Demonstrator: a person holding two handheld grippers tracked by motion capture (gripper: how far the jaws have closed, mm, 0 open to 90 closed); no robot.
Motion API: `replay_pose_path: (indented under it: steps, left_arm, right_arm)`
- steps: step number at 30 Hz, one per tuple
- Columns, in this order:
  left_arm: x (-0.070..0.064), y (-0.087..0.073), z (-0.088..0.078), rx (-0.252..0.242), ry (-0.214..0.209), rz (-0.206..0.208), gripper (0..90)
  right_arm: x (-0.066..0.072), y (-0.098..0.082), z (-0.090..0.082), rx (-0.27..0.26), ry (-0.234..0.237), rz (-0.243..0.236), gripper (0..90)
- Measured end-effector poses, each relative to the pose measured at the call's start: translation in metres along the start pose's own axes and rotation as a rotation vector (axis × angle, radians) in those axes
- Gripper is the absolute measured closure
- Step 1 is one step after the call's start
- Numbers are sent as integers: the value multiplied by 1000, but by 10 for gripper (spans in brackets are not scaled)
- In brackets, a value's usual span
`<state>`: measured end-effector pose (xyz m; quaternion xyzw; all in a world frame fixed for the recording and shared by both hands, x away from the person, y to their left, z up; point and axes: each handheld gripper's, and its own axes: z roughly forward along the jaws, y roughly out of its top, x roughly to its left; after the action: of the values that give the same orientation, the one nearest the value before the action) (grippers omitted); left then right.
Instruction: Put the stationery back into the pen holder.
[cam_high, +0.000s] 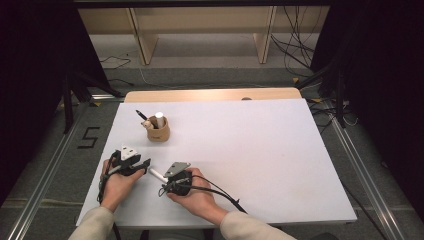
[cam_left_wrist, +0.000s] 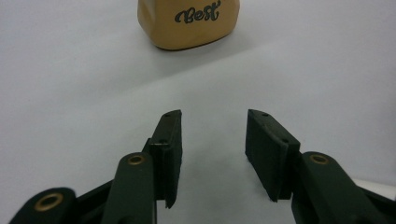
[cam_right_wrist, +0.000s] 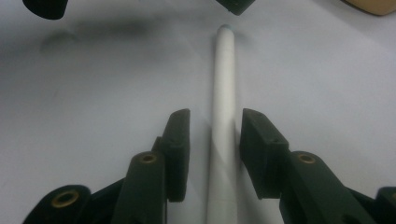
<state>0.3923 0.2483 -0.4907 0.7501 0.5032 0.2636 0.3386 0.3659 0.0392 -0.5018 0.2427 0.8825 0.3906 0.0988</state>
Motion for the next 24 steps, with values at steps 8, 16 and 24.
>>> replay_pose_path:
  steps: [8, 16, 24]
  left_arm:
    - [0, 0, 0, 0, 0, -2, 560]
    - [1, 0, 0, -2, 4, -6, 561]
    - [1, 0, 0, -5, 6, -7, 560]
  right_arm:
    - [0, 0, 0, -5, -18, 14, 689]
    - [0, -1, 0, -3, -29, 32, 725]
    - [2, 1, 0, 4, -43, 48, 760]
